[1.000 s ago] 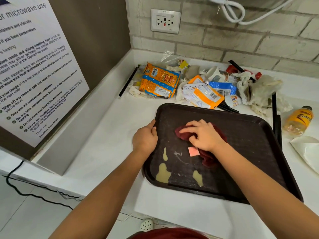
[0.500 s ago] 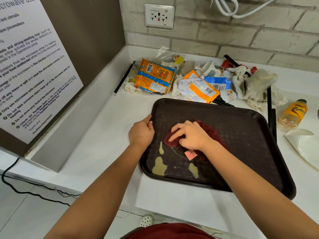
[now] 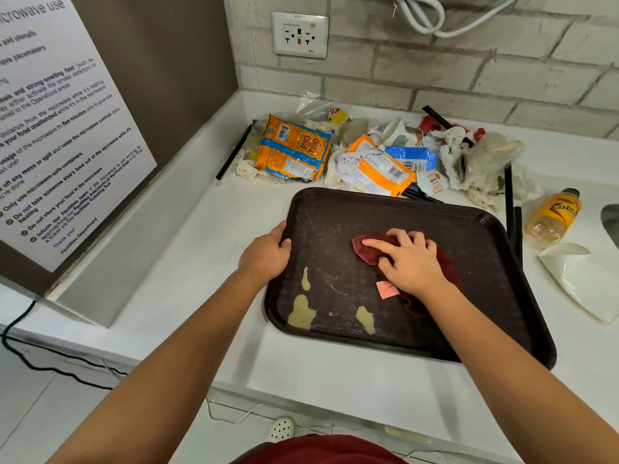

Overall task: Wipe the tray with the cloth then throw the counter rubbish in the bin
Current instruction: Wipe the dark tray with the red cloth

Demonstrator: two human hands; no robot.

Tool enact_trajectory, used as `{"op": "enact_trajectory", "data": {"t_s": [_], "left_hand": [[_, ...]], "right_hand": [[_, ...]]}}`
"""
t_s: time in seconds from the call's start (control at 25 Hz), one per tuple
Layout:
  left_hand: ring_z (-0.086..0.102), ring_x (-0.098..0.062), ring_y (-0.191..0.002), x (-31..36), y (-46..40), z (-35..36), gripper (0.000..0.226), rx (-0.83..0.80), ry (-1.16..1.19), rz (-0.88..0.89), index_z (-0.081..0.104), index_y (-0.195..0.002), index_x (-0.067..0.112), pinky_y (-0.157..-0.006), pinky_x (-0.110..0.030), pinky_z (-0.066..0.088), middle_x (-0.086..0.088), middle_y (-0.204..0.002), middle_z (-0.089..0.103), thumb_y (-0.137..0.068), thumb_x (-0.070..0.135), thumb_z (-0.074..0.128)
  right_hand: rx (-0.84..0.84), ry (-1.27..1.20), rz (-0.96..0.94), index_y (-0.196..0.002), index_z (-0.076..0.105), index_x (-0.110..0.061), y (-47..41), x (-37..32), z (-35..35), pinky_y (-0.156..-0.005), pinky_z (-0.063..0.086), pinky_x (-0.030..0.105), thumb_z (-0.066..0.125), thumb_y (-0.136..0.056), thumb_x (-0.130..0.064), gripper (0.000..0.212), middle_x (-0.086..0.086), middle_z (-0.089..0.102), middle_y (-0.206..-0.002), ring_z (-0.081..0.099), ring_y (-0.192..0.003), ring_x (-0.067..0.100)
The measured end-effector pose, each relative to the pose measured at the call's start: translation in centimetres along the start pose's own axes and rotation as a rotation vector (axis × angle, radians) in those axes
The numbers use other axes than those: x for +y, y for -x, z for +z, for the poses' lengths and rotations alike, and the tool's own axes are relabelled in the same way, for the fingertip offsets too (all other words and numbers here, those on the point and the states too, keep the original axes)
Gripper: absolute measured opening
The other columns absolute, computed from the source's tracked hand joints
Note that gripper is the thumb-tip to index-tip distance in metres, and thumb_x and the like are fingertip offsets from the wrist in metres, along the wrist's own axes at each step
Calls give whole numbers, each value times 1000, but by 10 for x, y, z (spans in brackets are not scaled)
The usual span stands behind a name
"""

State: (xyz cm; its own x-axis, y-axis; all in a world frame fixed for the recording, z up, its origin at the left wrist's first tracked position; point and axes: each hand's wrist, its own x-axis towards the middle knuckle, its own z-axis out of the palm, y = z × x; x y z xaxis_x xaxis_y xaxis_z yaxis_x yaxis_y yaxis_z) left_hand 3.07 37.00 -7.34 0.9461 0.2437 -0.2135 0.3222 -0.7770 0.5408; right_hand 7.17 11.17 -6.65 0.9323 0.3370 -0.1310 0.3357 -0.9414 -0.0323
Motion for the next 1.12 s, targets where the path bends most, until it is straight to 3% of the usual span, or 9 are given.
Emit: {"op": "enact_trajectory", "data": {"t_s": [0.08, 0.24, 0.52, 0.68, 0.76, 0.96, 1.12], "left_hand": [[51, -29, -122, -3, 14, 1, 48, 14, -43, 15, 20, -149, 27, -100, -37, 40, -11, -134, 54, -101, 30, 28], [59, -30, -101, -1, 31, 8, 46, 183, -107, 14, 23, -148, 28, -82, -36, 45, -12, -109, 65, -101, 27, 25], [58, -29, -105, -1, 33, 9, 45, 201, -91, -7, 28, -146, 31, -81, -35, 44, -10, -113, 65, -101, 28, 26], [57, -28, -109, -4, 33, 8, 44, 199, -59, -13, 30, -145, 32, -85, -35, 44, -9, -118, 64, -101, 28, 27], [57, -28, -110, -5, 35, 8, 44, 203, -49, -12, 30, -144, 33, -86, -35, 44, -8, -119, 64, -101, 28, 27], [56, -26, -112, -1, 34, 8, 44, 220, -45, -25, 30, -145, 32, -87, -33, 45, -6, -123, 62, -102, 29, 26], [58, -26, -109, -2, 33, 9, 44, 222, -67, -25, 31, -145, 31, -86, -34, 46, -6, -121, 63, -101, 29, 26]], "right_hand": [[35, -9, 25, -135, 31, -54, -2, -5, 1, -103, 26, 45, 33, -95, -36, 44, 2, 35, -143, 31, -126, 31], [7, -64, 63, -131, 39, -53, -9, -22, -4, -103, 26, 45, 36, -92, -34, 43, 3, 39, -140, 33, -124, 32], [-42, -50, -303, -128, 43, -52, 2, -96, -8, -100, 25, 42, 36, -92, -31, 43, -2, 38, -139, 32, -119, 28], [-121, -115, -492, -116, 56, -49, 12, -77, -15, -100, 22, 39, 42, -91, -24, 38, -6, 41, -136, 30, -118, 21], [-123, -124, -479, -116, 56, -49, 14, -59, -15, -100, 22, 39, 43, -91, -24, 38, -6, 42, -136, 30, -119, 20], [-69, -146, -190, -129, 45, -49, 3, -57, -11, -105, 23, 42, 38, -92, -25, 45, -1, 37, -142, 28, -124, 28], [-99, -119, -335, -128, 47, -49, 8, -82, -13, -102, 25, 38, 38, -91, -21, 47, -4, 36, -142, 30, -118, 27]]}}
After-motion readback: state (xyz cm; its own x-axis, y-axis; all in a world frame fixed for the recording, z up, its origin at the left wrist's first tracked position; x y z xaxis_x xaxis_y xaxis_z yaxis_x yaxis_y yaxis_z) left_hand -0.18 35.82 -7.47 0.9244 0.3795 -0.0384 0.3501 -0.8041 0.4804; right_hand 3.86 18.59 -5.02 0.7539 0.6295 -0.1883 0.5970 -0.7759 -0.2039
